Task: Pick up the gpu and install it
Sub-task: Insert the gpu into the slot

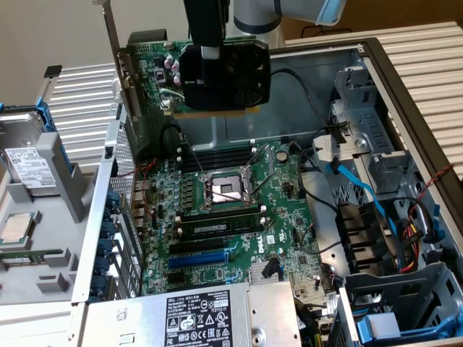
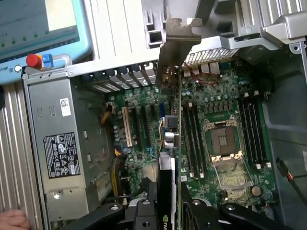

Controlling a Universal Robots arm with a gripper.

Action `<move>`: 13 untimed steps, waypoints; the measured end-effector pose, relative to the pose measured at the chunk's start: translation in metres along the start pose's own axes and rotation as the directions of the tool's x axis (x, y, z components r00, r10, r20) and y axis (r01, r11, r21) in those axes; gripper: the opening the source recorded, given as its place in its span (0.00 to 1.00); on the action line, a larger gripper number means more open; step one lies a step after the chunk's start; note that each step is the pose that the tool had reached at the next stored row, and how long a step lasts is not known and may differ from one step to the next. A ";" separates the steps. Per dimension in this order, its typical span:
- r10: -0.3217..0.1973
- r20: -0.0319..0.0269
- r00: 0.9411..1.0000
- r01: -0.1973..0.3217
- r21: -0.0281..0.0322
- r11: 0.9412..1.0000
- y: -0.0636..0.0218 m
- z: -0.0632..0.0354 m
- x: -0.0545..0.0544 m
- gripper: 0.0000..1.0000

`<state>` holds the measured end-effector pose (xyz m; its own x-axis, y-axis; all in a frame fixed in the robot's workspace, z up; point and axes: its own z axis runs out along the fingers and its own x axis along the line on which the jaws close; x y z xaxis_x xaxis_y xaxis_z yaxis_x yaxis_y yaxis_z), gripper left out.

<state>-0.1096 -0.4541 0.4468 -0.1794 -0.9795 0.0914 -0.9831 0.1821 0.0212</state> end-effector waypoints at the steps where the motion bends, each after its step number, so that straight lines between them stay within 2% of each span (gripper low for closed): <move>1: 0.000 0.000 1.000 0.000 0.000 1.000 -0.0002 0.0018 0.000 0.27; 10: -0.001 0.003 1.000 0.001 -0.002 1.000 -0.0077 0.0194 0.012 0.27; 13: 0.000 0.002 1.000 0.000 -0.002 1.000 -0.0077 0.0205 0.012 0.27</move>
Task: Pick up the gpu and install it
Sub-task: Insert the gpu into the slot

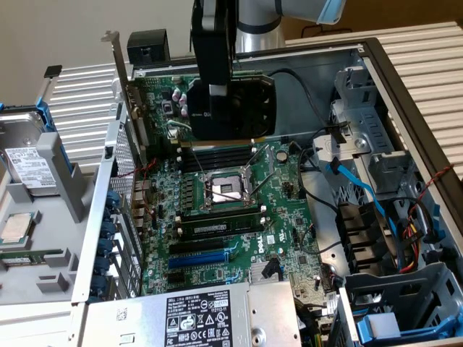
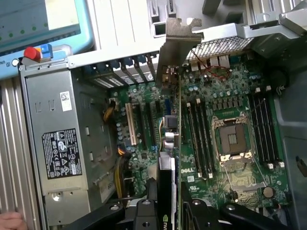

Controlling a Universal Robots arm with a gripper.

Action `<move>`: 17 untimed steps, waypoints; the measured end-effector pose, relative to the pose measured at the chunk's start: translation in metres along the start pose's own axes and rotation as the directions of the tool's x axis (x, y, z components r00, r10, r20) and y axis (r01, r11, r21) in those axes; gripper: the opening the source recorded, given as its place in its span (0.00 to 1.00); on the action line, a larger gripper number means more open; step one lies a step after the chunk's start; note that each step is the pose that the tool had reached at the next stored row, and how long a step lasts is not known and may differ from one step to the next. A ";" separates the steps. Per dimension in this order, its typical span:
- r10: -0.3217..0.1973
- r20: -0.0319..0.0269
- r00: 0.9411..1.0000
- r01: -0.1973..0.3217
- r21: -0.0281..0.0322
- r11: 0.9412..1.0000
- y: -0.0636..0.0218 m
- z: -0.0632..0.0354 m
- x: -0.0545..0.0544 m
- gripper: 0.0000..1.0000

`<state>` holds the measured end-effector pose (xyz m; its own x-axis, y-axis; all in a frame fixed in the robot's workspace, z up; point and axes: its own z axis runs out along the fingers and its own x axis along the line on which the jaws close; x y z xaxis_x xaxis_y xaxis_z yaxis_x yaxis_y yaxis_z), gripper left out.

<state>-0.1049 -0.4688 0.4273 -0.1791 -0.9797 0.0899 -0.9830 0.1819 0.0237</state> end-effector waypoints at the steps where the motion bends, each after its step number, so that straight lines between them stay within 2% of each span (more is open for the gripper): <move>1: 0.000 0.000 1.000 0.000 0.000 1.000 0.0000 0.0000 0.000 0.27; 9: 0.000 0.002 1.000 0.000 0.000 1.000 -0.0003 0.0119 -0.001 0.27; 10: 0.000 0.006 1.000 0.000 -0.001 1.000 -0.0003 0.0128 -0.001 0.27; 11: -0.001 0.015 1.000 0.001 -0.002 1.000 -0.0004 0.0132 -0.001 0.27; 13: -0.002 0.050 0.999 0.002 -0.006 1.000 -0.0003 0.0136 -0.001 0.27; 14: -0.002 0.057 0.998 0.002 -0.007 1.000 -0.0004 0.0138 -0.001 0.27; 17: -0.002 0.057 0.998 0.002 -0.007 1.000 -0.0004 0.0138 -0.001 0.27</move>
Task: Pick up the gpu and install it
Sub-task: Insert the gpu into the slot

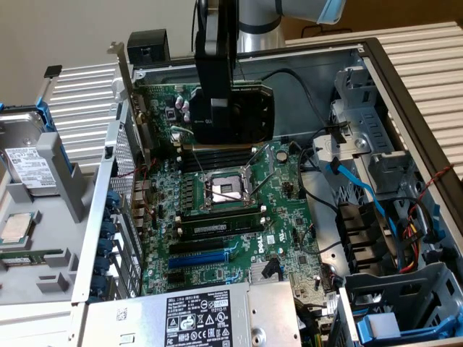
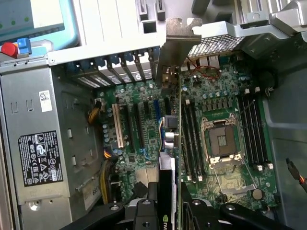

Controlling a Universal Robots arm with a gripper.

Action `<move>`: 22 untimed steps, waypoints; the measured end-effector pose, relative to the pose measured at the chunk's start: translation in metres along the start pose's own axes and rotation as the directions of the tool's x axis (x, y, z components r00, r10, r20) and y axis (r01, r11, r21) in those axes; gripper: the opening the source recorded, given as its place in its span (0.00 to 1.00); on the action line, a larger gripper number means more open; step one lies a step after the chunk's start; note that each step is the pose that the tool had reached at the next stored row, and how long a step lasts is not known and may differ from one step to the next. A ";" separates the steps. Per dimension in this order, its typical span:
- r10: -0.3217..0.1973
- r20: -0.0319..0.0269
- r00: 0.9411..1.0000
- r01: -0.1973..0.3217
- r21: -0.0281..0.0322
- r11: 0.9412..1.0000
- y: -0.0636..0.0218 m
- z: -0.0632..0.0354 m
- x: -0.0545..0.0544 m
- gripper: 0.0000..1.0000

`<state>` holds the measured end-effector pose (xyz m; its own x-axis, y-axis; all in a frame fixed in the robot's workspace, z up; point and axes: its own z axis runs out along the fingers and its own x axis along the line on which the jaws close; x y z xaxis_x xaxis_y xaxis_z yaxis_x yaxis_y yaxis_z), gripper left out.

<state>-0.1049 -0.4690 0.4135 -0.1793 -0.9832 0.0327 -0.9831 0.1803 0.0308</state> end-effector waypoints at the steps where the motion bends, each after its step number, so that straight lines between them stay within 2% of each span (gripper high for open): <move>1: 0.000 0.000 1.000 0.000 0.000 1.000 0.0000 0.0005 0.000 0.27; 3: 0.000 0.005 1.000 0.000 -0.001 1.000 -0.0001 0.0036 0.000 0.27; 13: -0.005 0.013 1.000 0.005 -0.002 1.000 -0.0013 0.0218 0.003 0.27; 22: -0.072 0.019 0.997 0.072 -0.001 0.997 -0.0020 0.0359 0.004 0.27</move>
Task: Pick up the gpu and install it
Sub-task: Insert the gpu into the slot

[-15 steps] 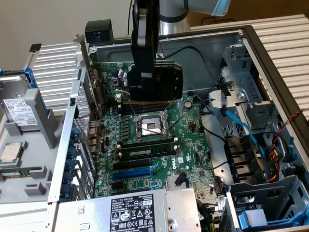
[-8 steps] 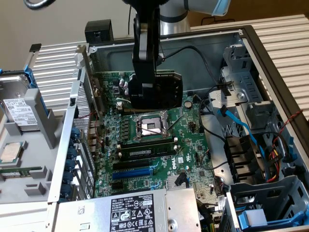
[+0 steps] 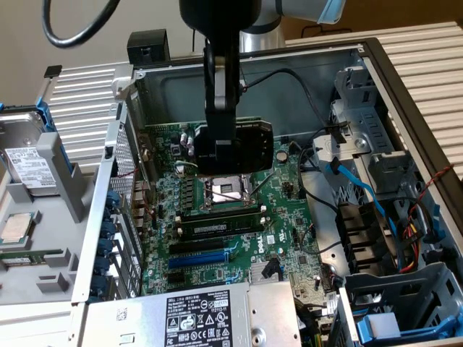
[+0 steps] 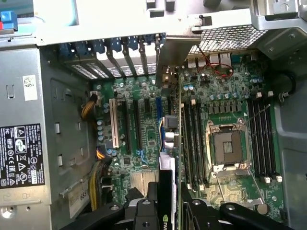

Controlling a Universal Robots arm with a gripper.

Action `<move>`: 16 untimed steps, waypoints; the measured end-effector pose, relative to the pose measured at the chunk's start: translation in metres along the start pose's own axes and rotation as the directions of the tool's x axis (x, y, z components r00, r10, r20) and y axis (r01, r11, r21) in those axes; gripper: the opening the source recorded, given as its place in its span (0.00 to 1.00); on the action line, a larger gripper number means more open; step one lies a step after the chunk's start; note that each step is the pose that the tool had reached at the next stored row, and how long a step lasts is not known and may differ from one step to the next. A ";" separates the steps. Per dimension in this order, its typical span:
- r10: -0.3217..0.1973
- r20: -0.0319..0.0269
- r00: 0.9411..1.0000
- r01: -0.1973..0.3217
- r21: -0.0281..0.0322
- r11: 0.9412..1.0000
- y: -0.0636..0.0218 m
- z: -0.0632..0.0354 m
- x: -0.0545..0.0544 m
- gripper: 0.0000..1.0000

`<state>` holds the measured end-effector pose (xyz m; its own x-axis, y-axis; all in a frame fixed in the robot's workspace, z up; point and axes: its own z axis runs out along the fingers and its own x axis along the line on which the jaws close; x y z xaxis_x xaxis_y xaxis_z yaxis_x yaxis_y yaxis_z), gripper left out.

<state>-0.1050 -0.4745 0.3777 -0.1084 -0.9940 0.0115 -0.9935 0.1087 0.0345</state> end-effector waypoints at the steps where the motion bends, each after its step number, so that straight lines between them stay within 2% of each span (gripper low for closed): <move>1: 0.000 0.000 1.000 0.000 0.000 1.000 0.0000 0.0000 0.000 0.27; 5: 0.000 0.001 1.000 0.000 0.000 1.000 0.0000 0.0012 0.000 0.27; 7: -0.002 0.008 1.000 0.002 0.001 1.000 0.0001 0.0030 0.000 0.27; 8: -0.003 0.014 1.000 0.003 0.001 1.000 0.0001 0.0034 0.000 0.27; 13: -0.004 0.014 1.000 0.004 0.001 1.000 0.0001 0.0035 0.000 0.27; 14: -0.005 0.014 1.000 0.005 0.000 1.000 0.0001 0.0035 0.000 0.27; 16: -0.010 0.019 1.000 0.010 -0.009 1.000 0.0001 0.0035 0.000 0.27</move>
<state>-0.1053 -0.4747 0.3742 -0.0989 -0.9951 -0.0082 -0.9942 0.0984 0.0434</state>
